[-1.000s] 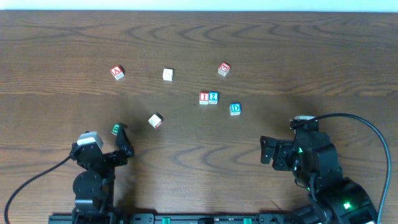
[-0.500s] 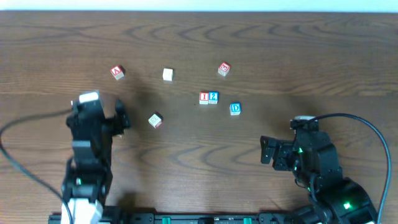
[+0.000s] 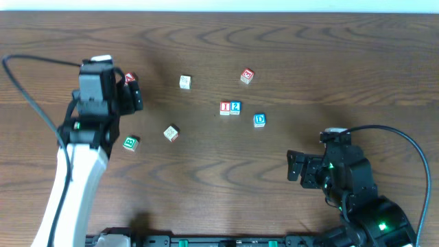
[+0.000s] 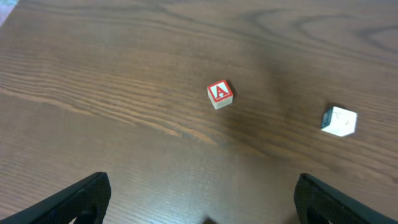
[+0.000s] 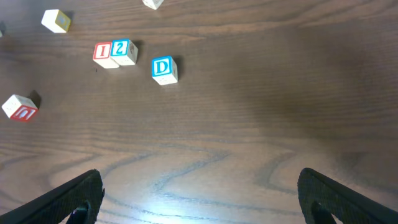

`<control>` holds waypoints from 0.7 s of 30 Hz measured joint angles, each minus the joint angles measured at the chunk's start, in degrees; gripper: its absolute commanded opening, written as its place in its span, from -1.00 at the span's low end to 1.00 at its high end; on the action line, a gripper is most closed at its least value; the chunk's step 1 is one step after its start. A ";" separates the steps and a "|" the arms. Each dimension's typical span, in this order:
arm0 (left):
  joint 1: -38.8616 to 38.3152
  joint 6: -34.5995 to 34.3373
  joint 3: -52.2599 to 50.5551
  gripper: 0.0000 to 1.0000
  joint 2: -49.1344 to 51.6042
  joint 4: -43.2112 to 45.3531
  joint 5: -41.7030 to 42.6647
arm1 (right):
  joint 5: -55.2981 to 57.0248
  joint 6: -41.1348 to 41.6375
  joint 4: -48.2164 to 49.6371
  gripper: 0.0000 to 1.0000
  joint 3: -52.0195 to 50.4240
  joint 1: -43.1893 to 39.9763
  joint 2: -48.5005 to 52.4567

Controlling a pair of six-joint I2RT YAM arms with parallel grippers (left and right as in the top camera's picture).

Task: Spell out Ai2
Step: 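Reach the left gripper forward to the red 'A' block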

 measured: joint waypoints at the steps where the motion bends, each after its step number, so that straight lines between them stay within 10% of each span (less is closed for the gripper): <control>1: 0.00 -0.57 1.38 0.91 1.84 -0.52 -0.31 | 0.02 0.02 -0.02 0.99 0.00 0.00 -0.02; 21: 3.54 -20.17 30.27 0.91 37.57 -4.94 4.39 | 0.02 0.00 0.00 0.99 0.00 0.00 0.00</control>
